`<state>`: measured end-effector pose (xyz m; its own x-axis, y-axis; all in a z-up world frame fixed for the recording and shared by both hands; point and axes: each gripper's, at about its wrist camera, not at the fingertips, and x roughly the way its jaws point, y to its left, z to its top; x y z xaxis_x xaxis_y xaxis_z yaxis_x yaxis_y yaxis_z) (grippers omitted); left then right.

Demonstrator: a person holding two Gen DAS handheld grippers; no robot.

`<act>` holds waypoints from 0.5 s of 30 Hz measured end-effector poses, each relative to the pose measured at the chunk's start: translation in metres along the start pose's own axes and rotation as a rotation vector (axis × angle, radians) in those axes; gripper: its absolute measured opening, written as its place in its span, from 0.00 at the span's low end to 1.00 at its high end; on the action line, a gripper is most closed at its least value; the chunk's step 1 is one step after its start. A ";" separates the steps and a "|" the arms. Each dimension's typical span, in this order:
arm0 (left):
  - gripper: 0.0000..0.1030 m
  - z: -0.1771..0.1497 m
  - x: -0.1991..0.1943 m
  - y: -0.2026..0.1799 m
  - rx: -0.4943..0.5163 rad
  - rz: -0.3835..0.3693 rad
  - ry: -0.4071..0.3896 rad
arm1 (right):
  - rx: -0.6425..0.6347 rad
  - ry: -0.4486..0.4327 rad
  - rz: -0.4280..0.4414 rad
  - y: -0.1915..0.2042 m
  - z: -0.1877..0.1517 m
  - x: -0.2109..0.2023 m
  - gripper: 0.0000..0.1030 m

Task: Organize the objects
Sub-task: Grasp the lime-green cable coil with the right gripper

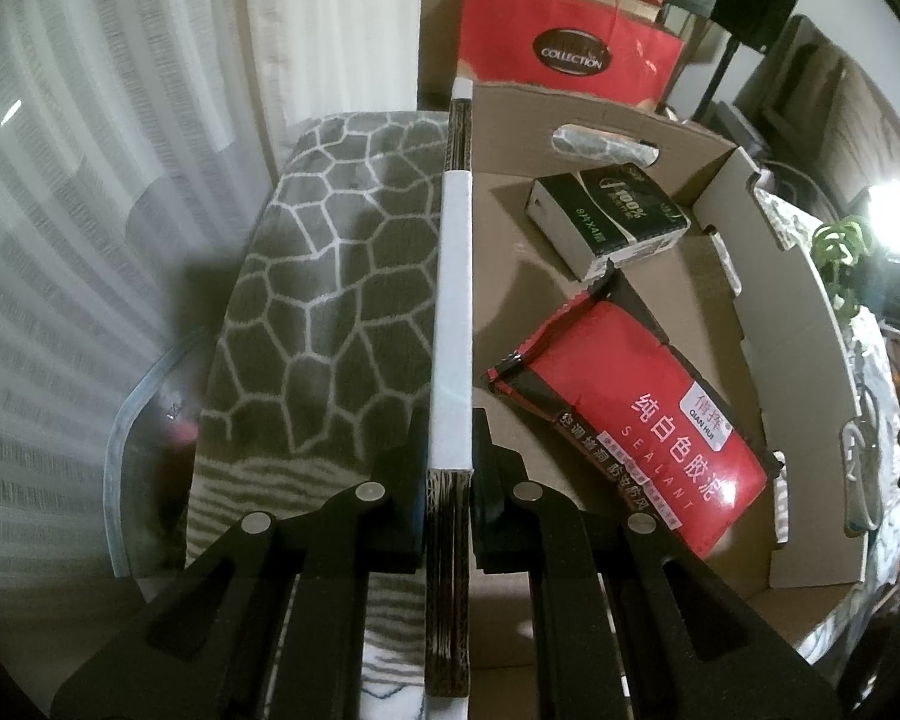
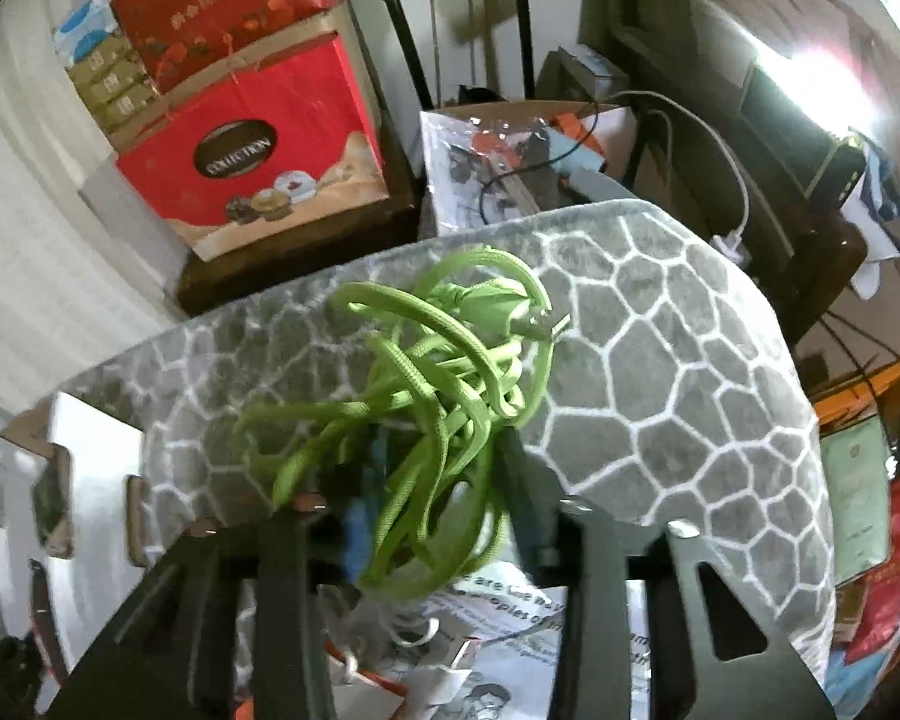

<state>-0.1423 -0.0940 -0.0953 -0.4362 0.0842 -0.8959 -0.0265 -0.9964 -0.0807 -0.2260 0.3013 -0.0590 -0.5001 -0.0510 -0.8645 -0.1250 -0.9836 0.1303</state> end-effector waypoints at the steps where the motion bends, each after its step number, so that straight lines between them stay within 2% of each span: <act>1: 0.10 0.000 0.000 0.000 0.001 0.001 0.000 | -0.011 -0.005 -0.012 0.001 0.000 0.000 0.23; 7: 0.10 -0.001 0.000 -0.001 -0.001 0.004 0.001 | -0.015 -0.035 -0.011 -0.003 0.001 -0.009 0.10; 15: 0.10 0.000 -0.001 -0.002 -0.004 0.009 0.005 | -0.036 -0.100 -0.007 0.001 0.008 -0.037 0.08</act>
<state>-0.1416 -0.0918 -0.0948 -0.4321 0.0752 -0.8987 -0.0191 -0.9971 -0.0743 -0.2145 0.3039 -0.0230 -0.5827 -0.0279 -0.8122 -0.0988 -0.9896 0.1048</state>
